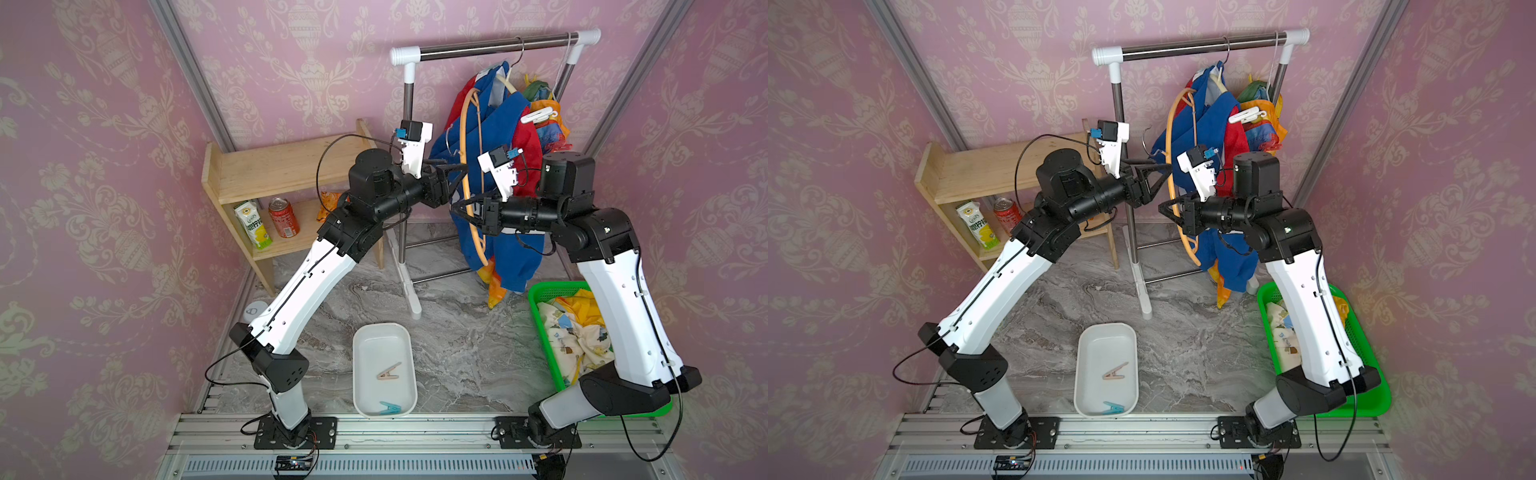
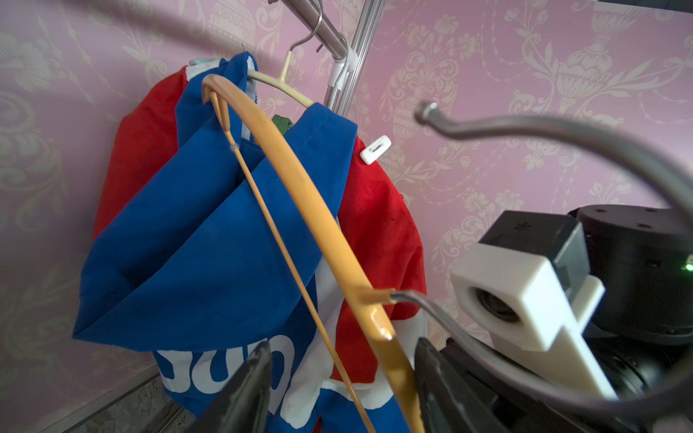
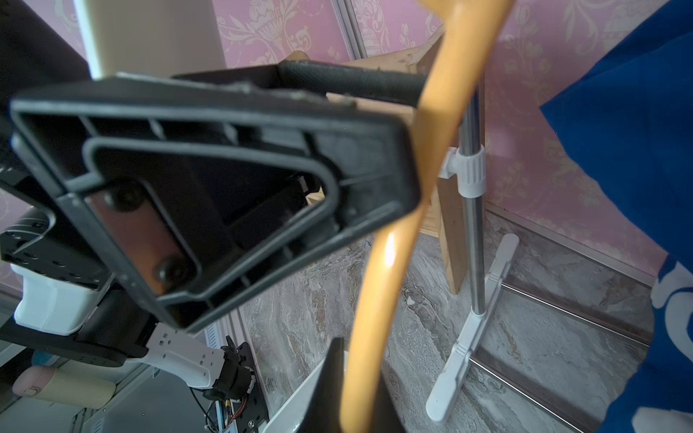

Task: Remove the clothespins securing jackets to the hanger
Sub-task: Adjust the hanger.

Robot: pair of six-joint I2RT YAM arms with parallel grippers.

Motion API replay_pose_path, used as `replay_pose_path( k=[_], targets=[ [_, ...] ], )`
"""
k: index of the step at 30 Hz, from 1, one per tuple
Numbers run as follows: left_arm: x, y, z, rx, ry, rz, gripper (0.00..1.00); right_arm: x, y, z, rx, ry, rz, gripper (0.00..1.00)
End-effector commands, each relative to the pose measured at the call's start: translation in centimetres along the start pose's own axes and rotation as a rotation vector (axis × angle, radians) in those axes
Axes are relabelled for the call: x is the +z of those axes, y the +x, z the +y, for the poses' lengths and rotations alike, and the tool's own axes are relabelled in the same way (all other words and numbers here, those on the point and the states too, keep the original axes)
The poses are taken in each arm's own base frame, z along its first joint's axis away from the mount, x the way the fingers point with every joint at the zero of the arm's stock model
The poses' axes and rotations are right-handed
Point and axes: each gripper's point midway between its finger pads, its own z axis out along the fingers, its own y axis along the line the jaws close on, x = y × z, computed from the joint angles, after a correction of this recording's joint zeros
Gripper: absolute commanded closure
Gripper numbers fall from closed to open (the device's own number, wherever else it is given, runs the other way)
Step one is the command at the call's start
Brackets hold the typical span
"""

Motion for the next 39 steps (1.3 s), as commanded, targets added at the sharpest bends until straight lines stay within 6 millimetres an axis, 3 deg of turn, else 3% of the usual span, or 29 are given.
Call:
replay_pose_path(
  k=[1,14,16,17,18,26,32,33,37,39],
  targets=[
    [-0.7,-1.0,-1.7,-0.069,0.076,-0.016,0.40,-0.6,-1.8,1.4,-0.075,-0.036,-0.073,1.00],
    [-0.1,-0.6,-2.5,-0.173,0.155,-0.018,0.59,0.5,-1.2,0.8,-0.078,-0.017,-0.057,1.00],
    [0.0,-0.7,-2.6,-0.172,0.162,-0.015,0.73,0.5,-1.1,0.5,-0.079,-0.002,-0.056,1.00],
    [0.0,-0.6,-2.4,-0.178,0.152,-0.013,0.91,0.6,-1.0,0.4,-0.078,0.002,-0.055,1.00],
    [0.1,-0.5,-2.2,-0.184,0.144,-0.014,1.00,0.6,-1.0,0.4,-0.079,0.004,-0.055,1.00],
    [0.2,-0.5,-2.3,-0.166,0.149,-0.010,1.00,0.3,-1.2,0.5,-0.093,0.011,-0.066,0.99],
    [-0.1,-1.0,-2.0,-0.143,0.131,-0.026,1.00,-0.4,-0.8,-0.4,-0.088,0.078,-0.084,0.63],
    [0.0,-1.1,-1.8,-0.143,0.125,-0.027,1.00,-0.8,-0.7,-0.5,-0.087,0.102,-0.094,0.51],
    [0.4,-2.0,-0.4,-0.174,0.102,-0.045,1.00,-2.9,0.2,-0.5,-0.097,0.170,-0.139,0.36],
    [0.7,-2.7,0.1,-0.191,0.088,-0.061,1.00,-3.5,1.2,-0.7,-0.072,0.191,-0.147,0.33]
  ],
)
